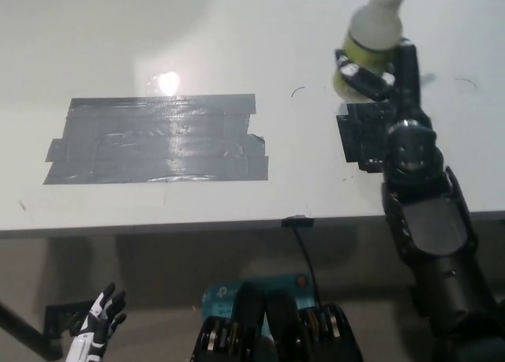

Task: A person hands a spray bottle to the robot which it grabs with its right hand and places on the black spot infront of it on the table

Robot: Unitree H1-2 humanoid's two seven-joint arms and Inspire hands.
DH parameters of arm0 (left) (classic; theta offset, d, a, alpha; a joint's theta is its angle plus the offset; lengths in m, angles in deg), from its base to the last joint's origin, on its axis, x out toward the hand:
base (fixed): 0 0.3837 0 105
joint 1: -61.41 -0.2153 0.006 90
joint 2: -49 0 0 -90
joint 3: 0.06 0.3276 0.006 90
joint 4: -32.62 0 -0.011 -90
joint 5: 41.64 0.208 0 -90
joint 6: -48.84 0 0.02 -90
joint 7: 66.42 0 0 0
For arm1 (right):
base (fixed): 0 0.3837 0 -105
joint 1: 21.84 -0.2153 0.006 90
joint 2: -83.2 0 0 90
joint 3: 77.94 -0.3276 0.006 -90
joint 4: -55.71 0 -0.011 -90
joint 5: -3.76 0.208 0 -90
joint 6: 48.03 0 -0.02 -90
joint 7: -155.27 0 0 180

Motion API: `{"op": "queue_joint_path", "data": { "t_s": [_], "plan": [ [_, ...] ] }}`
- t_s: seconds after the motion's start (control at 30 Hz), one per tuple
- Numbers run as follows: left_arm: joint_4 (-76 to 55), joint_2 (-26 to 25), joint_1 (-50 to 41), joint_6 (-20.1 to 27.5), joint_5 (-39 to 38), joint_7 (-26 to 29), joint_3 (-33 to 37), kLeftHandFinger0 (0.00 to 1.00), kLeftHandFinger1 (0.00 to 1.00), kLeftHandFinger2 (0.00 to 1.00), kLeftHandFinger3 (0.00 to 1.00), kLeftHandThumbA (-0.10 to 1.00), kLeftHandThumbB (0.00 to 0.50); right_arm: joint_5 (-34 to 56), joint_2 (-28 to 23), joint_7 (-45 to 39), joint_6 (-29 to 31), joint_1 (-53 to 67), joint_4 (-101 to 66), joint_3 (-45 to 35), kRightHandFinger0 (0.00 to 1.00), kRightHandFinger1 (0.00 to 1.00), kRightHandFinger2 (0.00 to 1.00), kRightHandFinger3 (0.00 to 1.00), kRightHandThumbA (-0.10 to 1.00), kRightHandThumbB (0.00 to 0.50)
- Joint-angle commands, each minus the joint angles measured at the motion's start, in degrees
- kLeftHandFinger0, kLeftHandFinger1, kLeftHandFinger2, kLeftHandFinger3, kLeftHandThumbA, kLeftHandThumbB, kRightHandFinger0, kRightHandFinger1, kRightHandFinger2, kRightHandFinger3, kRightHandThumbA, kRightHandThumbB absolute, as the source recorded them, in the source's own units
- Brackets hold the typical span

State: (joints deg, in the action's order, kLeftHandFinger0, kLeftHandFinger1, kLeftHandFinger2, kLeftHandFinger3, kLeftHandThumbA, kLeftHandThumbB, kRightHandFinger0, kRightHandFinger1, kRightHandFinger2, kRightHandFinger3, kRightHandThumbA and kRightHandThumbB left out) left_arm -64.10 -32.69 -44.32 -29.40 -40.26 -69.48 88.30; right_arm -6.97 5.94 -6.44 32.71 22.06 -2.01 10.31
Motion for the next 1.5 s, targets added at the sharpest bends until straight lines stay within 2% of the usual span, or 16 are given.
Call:
{"op": "queue_joint_path", "data": {
  "t_s": [0.0,0.1,0.17,0.23,0.33,0.47,0.63,0.9,1.0,1.03,1.07,1.1,1.13,1.17,1.3,1.47],
  "plan": [
    [-1.7,-0.3,-1.4,1.8,-0.9,-0.3,-0.2,1.00,1.00,1.00,1.00,0.95,0.158,-1.2,-1.6,3.8,9.8,-1.7,0.4,-0.6,0.04,0.39,0.72,0.67,-0.02,0.154],
    [-1.4,0.0,-1.6,1.9,-1.1,-0.1,-0.3,1.00,1.00,1.00,1.00,0.94,0.161,-1.6,-2.2,5.3,11.0,-0.3,2.1,-0.9,0.04,0.33,0.62,0.59,-0.02,0.158],
    [-1.6,0.2,-1.8,1.3,-1.1,0.1,-0.3,1.00,1.00,1.00,1.00,0.94,0.173,-1.8,-2.4,6.0,11.8,-0.2,3.0,-1.0,0.04,0.33,0.62,0.59,-0.02,0.162],
    [-1.2,0.1,-1.7,2.1,-1.3,-0.1,-0.2,1.00,1.00,1.00,1.00,0.94,0.143,-0.7,-2.6,5.9,13.3,0.1,3.6,-1.6,0.07,0.35,0.64,0.60,-0.02,0.161],
    [-1.2,0.0,-2.0,2.2,-1.4,-0.2,-0.3,1.00,1.00,1.00,1.00,0.93,0.136,-0.1,-2.5,6.4,14.0,0.1,4.6,-2.1,0.08,0.36,0.64,0.60,-0.01,0.161],
    [-0.6,0.0,-2.1,3.1,-2.0,-0.4,-0.3,1.00,1.00,1.00,1.00,0.91,0.129,-0.2,-2.4,6.9,14.8,0.3,5.8,-2.2,0.03,0.30,0.59,0.55,0.00,0.174],
    [-0.8,0.2,-2.5,2.8,-1.8,-0.2,-0.2,1.00,1.00,1.00,1.00,0.92,0.148,-0.6,-1.7,8.1,15.4,1.5,6.0,-2.3,0.01,0.26,0.59,0.55,-0.04,0.182],
    [-1.1,0.5,-2.2,2.4,-1.1,0.2,-0.2,1.00,1.00,1.00,1.00,0.93,0.140,-0.3,-2.2,7.3,19.1,1.6,9.5,-1.2,0.00,0.25,0.59,0.53,0.00,0.200],
    [-1.2,0.6,-2.3,2.4,-1.2,0.2,-0.1,1.00,1.00,1.00,1.00,0.93,0.132,-0.6,-2.9,5.2,19.4,2.0,10.1,-0.2,0.04,0.35,0.67,0.59,0.02,0.240],
    [-1.0,0.6,-2.3,2.7,-1.4,0.1,-0.2,1.00,1.00,1.00,1.00,0.93,0.131,0.4,-3.7,1.3,18.5,2.7,10.3,0.6,0.27,0.63,0.97,0.86,0.11,0.281],
    [-1.0,0.6,-2.3,2.8,-1.4,0.0,-0.2,1.00,1.00,1.00,1.00,0.93,0.130,1.5,-4.2,-1.4,17.6,3.1,10.0,1.0,0.37,0.66,0.91,0.80,0.16,0.285],
    [-0.8,0.6,-2.3,2.9,-1.3,0.1,-0.2,1.00,1.00,1.00,1.00,0.93,0.135,2.1,-4.8,-4.2,16.7,3.5,9.6,1.8,0.52,0.84,1.00,1.00,0.21,0.327],
    [-1.0,0.6,-2.3,2.7,-1.3,0.0,-0.2,1.00,1.00,1.00,1.00,0.93,0.139,2.2,-5.4,-6.4,16.1,3.8,9.4,2.5,0.75,1.00,1.00,1.00,0.30,0.366],
    [-1.1,0.7,-2.4,2.4,-1.3,0.0,-0.2,1.00,1.00,1.00,1.00,0.93,0.138,2.5,-6.5,-9.9,15.7,4.2,9.6,3.8,0.96,1.00,1.00,1.00,0.37,0.431],
    [-0.8,0.6,-2.2,3.0,-1.6,-0.2,-0.2,1.00,1.00,1.00,1.00,0.93,0.127,1.4,-9.5,-16.6,14.7,3.9,12.1,7.5,1.00,1.00,1.00,1.00,0.56,0.494],
    [-0.3,0.7,-2.3,3.4,-1.1,0.1,-0.2,1.00,1.00,1.00,1.00,0.94,0.142,2.1,-10.9,-20.1,14.8,3.9,13.4,9.2,1.00,1.00,1.00,1.00,0.69,0.500]
  ]
}}
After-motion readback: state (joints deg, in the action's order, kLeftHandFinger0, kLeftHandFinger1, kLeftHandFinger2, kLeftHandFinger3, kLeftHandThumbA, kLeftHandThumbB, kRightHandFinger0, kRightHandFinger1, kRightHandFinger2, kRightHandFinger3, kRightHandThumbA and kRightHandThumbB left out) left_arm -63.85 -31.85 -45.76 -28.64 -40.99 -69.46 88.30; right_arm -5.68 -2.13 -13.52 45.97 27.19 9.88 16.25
